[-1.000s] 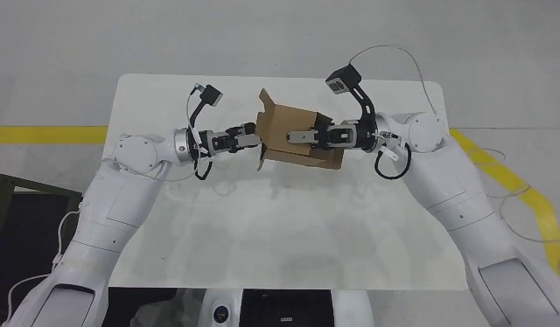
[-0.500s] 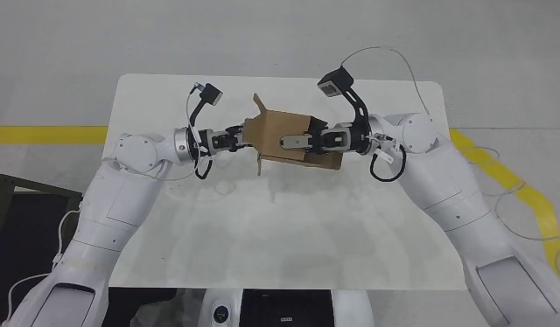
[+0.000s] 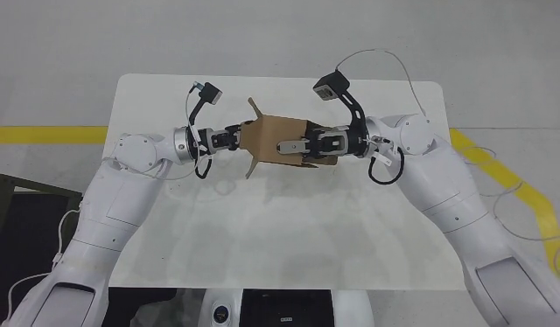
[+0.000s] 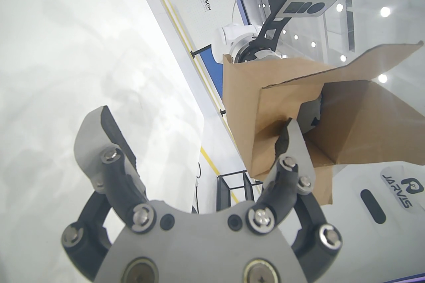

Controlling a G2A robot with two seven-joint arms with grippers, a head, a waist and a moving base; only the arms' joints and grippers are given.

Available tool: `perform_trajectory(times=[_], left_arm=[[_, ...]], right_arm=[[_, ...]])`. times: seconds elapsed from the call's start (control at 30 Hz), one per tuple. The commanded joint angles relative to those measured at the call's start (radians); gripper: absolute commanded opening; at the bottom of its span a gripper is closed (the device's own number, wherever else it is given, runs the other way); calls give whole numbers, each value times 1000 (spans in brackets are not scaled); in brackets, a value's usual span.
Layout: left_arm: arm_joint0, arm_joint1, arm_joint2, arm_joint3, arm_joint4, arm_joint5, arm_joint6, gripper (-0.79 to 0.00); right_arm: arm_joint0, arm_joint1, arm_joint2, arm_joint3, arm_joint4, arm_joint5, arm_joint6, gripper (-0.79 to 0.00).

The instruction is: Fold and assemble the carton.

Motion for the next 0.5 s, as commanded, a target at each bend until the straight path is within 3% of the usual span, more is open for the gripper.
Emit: perform_trajectory(times=[0.0,0.47], left_arm=[[0,0,0,0,0,0,0,0],[11,9,-31,-12,1,5,-1,0]], right_arm=[[1,0,-1,0,0,-1,-1,-785],[7,10,57,125,-9,-46,-46,-785]])
